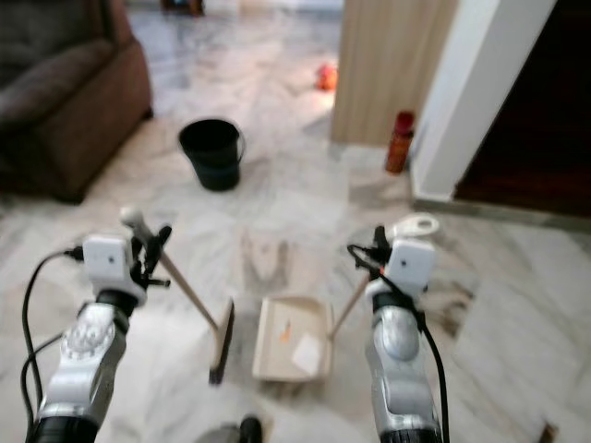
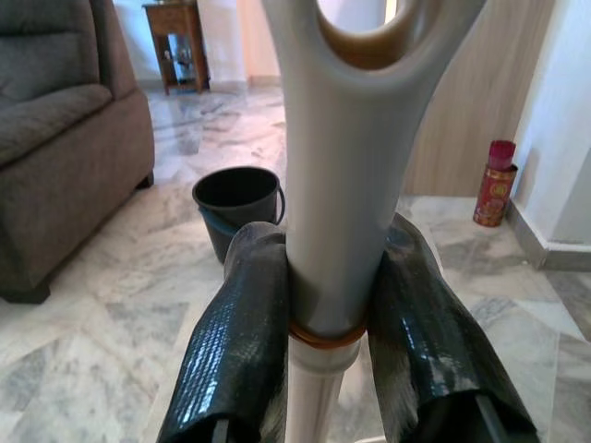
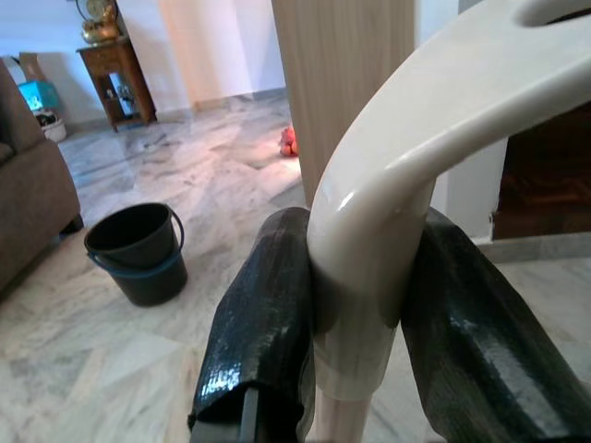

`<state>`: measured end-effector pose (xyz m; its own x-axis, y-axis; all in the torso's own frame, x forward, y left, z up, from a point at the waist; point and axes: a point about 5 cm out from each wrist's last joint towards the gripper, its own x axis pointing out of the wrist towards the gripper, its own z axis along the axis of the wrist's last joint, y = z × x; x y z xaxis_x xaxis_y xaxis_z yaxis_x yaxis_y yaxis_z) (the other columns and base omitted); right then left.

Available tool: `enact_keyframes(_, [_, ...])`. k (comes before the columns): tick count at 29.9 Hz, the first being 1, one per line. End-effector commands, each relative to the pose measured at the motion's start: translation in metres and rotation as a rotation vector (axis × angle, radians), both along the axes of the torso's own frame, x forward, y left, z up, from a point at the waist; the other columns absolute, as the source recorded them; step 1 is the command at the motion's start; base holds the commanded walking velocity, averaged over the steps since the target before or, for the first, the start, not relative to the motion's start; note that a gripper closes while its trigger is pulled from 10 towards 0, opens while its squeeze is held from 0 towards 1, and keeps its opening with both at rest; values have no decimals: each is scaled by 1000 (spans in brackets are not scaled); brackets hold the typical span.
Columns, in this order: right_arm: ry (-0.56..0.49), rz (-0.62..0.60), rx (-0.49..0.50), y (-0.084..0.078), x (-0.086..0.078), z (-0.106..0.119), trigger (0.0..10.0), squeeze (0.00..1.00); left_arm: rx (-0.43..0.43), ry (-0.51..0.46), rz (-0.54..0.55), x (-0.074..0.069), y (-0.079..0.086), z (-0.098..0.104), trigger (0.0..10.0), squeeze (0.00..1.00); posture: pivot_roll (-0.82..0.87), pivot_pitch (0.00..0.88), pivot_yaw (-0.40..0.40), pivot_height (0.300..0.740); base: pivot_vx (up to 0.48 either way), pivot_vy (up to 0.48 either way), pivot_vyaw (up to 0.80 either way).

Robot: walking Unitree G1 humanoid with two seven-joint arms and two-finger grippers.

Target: Sweep floor

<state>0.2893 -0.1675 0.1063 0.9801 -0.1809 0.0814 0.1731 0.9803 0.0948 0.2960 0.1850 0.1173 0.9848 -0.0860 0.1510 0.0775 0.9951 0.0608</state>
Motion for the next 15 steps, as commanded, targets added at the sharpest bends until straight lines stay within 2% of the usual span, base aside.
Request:
enact_keyframes(1, [-33,-9,-6,-2,1,8,10000,0,-5,-40,-1,1,0,9,10000,0,23,96,-4,740,0,0,0])
enact_keyframes(7, [-30,-6,-6,-2,1,7,10000,0,-3,-40,5,0,1,9,10000,0,24,105,-6,740,0,0,0])
enact_keyframes(15, [-34,2,-12,-2,1,8,10000,0,-2,-39,7,0,2,9,10000,0,25,111,-6,740,270,0,0])
